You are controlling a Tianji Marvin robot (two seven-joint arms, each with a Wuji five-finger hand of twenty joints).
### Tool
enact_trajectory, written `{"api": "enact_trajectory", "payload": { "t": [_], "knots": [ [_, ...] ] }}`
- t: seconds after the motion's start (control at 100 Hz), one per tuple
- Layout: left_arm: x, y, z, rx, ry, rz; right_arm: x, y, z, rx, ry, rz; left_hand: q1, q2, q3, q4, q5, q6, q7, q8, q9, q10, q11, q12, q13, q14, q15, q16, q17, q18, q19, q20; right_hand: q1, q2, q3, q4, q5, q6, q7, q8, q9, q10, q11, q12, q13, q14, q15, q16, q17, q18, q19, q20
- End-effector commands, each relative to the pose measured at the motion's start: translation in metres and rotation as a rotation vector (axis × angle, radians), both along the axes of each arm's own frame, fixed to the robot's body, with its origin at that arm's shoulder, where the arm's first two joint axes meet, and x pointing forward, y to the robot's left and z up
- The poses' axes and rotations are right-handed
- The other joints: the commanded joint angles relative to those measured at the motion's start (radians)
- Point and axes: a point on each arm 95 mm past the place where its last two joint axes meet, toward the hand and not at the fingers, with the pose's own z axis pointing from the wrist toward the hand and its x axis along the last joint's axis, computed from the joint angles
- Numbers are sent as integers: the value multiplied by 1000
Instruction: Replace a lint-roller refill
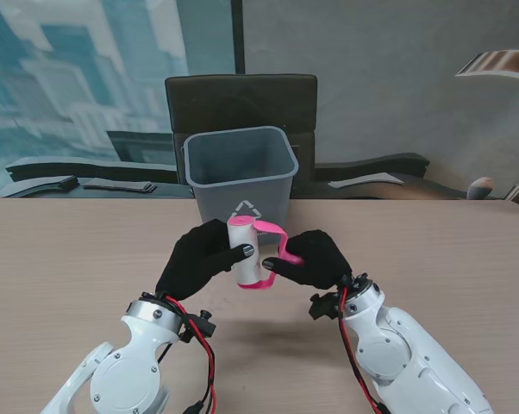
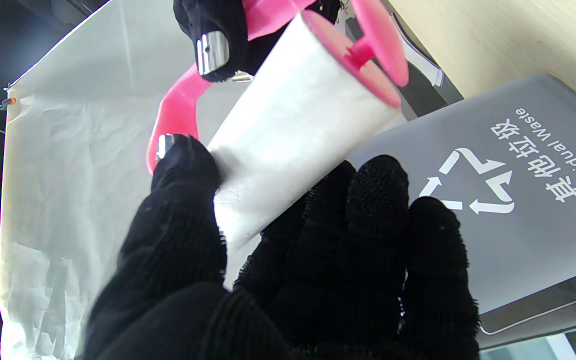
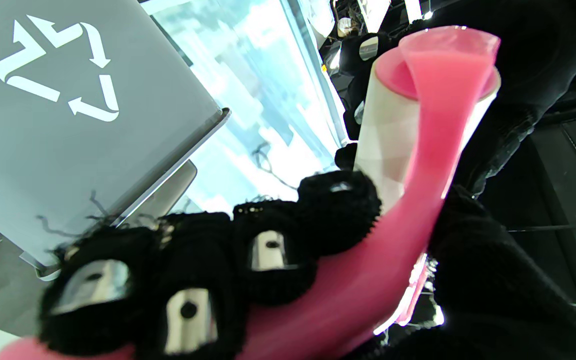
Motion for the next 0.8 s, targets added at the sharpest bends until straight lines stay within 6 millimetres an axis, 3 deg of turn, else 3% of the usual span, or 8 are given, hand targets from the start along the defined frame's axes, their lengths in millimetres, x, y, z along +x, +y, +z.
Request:
{"api": "enact_trajectory", "payload": {
  "t": [0.0, 0.19, 0.42, 0.48, 0.63, 0.79],
  "knots": [
    [-1, -3, -5, 13, 23, -21, -1, 2, 2, 1, -1, 4, 291, 116, 168, 111, 32, -176, 118, 41, 22, -82, 118, 70, 5, 2, 47, 21, -5, -74, 0, -7, 25, 54, 10, 12, 72, 31, 23, -7, 51, 9, 276, 68, -34, -466, 278, 141, 83, -284, 224, 60],
    [0, -3, -6, 18, 28, -29, -1, 1, 2, 5, 1, 1, 290, 117, 169, 111, 33, -176, 118, 41, 22, -81, 116, 72, 4, 3, 46, 22, -6, -74, 0, -7, 20, 90, -8, 12, 71, 33, 20, -10, 52, 15, 276, 67, -34, -460, 280, 142, 83, -281, 228, 61],
    [-1, -7, -8, 18, 4, -57, 1, 2, 2, 32, 1, -17, 289, 118, 169, 111, 31, -178, 117, 40, 21, -83, 114, 73, 3, 4, 45, 23, -6, -73, -1, -7, 8, 238, -76, 57, 73, 67, 3, -33, 52, 15, 297, 69, -35, -462, 283, 151, 86, -279, 250, 68],
    [-1, -7, -8, 19, -1, -59, 1, 3, 3, 41, 0, -16, 289, 117, 169, 110, 31, -177, 117, 41, 21, -82, 113, 74, 2, 4, 44, 23, -6, -72, -1, -7, -13, 278, -87, 116, 73, 78, 2, -46, 51, 23, 295, 63, -35, -449, 285, 155, 86, -276, 253, 67],
    [-1, -8, -9, 20, -8, -64, 0, 4, 3, 54, 14, -9, 290, 118, 169, 110, 31, -176, 117, 41, 20, -82, 112, 74, 1, 4, 42, 23, -7, -74, -1, -7, -29, 403, -157, 173, 71, 113, -37, -74, 53, 75, 257, 34, -39, -339, 305, 135, 83, -245, 250, 62],
    [-1, -10, -10, 25, -19, -74, -1, 6, 1, 46, 39, 16, 290, 118, 168, 110, 32, -176, 117, 41, 21, -83, 112, 75, 1, 4, 42, 23, -7, -74, -2, -7, -31, 459, -129, 269, 67, 137, -88, -95, 54, 109, 221, 10, -43, -257, 315, 99, 79, -206, 239, 54]
  ]
}}
